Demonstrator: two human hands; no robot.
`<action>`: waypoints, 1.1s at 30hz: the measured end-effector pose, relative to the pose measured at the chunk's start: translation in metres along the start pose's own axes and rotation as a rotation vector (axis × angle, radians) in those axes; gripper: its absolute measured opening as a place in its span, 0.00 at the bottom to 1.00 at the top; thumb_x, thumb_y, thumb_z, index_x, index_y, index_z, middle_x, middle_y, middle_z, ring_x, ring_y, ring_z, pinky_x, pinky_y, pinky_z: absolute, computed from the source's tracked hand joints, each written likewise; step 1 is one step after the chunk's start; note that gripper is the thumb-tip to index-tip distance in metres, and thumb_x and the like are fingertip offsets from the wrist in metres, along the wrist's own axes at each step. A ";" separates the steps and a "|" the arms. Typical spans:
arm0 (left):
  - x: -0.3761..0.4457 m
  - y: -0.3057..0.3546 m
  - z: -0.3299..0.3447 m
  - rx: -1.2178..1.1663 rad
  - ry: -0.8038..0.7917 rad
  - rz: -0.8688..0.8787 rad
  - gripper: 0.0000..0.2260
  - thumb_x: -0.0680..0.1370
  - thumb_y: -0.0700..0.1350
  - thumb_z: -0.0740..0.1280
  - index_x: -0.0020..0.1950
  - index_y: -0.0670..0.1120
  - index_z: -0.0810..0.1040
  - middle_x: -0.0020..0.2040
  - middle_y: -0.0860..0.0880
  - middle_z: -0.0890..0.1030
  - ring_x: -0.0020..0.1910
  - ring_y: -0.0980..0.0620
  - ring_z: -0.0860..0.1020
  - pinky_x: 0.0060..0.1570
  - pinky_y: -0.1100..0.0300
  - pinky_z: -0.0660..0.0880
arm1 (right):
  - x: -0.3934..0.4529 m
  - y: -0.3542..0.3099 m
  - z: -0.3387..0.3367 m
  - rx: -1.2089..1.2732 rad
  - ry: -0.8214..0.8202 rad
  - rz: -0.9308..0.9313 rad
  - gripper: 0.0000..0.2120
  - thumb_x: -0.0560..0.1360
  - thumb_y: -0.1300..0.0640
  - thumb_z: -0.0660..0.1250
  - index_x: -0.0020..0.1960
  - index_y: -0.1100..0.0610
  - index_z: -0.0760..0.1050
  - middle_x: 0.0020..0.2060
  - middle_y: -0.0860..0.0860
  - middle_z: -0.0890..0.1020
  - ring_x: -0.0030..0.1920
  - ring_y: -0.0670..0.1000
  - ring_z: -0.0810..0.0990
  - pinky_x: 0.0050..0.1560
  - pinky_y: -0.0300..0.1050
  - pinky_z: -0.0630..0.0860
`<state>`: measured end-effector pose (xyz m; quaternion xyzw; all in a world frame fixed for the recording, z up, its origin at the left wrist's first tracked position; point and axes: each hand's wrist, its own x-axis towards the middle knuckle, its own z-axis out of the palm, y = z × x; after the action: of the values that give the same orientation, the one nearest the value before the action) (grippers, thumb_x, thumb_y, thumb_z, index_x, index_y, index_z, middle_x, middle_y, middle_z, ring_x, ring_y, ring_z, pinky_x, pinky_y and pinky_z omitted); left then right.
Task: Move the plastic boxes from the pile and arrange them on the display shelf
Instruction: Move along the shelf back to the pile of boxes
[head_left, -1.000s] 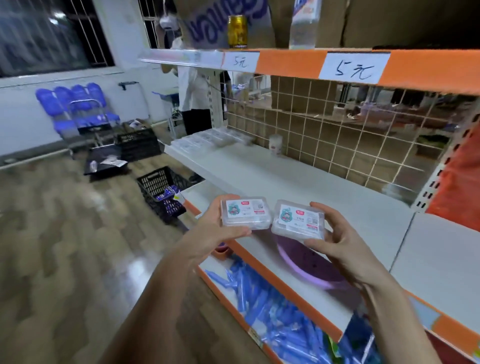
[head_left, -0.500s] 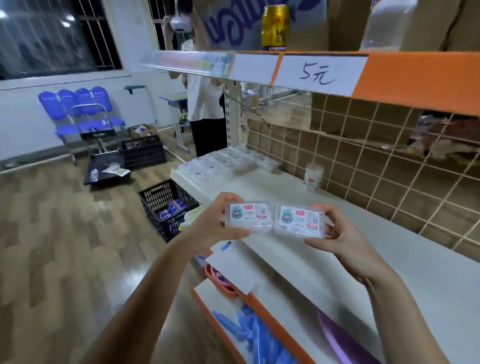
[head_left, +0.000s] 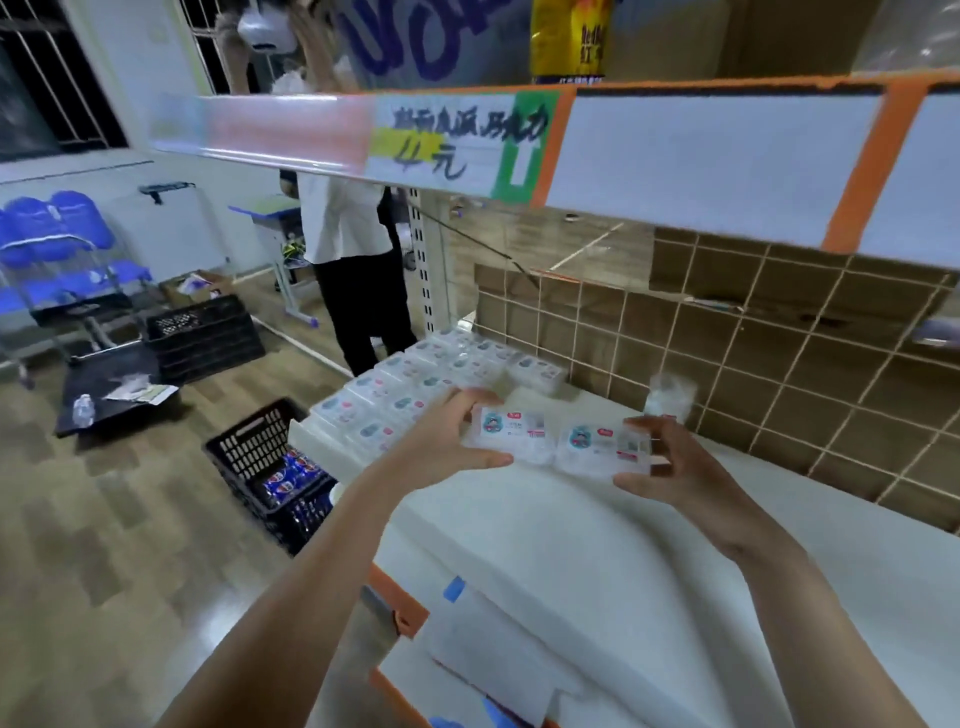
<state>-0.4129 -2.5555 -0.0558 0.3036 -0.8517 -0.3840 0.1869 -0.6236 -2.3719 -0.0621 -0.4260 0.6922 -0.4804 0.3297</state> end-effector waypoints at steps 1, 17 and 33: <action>0.013 -0.006 -0.005 0.031 -0.024 0.021 0.28 0.66 0.53 0.77 0.62 0.57 0.69 0.59 0.53 0.70 0.57 0.55 0.72 0.54 0.68 0.71 | 0.007 0.000 0.005 0.018 0.015 0.017 0.27 0.67 0.58 0.77 0.59 0.42 0.70 0.54 0.47 0.78 0.51 0.50 0.81 0.55 0.46 0.77; 0.159 -0.057 -0.017 0.532 -0.272 0.288 0.31 0.69 0.52 0.74 0.69 0.52 0.67 0.66 0.48 0.73 0.65 0.46 0.67 0.63 0.52 0.61 | 0.055 -0.006 0.066 0.089 0.369 0.224 0.27 0.69 0.63 0.74 0.63 0.50 0.69 0.55 0.50 0.76 0.50 0.50 0.77 0.48 0.38 0.74; 0.178 -0.080 -0.016 0.634 -0.282 0.334 0.30 0.72 0.61 0.69 0.71 0.54 0.67 0.68 0.48 0.67 0.69 0.45 0.60 0.67 0.52 0.56 | 0.068 -0.001 0.108 -0.108 0.373 0.241 0.28 0.68 0.58 0.75 0.63 0.44 0.67 0.58 0.51 0.72 0.50 0.42 0.72 0.44 0.32 0.69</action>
<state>-0.5068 -2.7232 -0.0919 0.1476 -0.9833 -0.1037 0.0246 -0.5591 -2.4753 -0.0992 -0.2608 0.8119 -0.4702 0.2276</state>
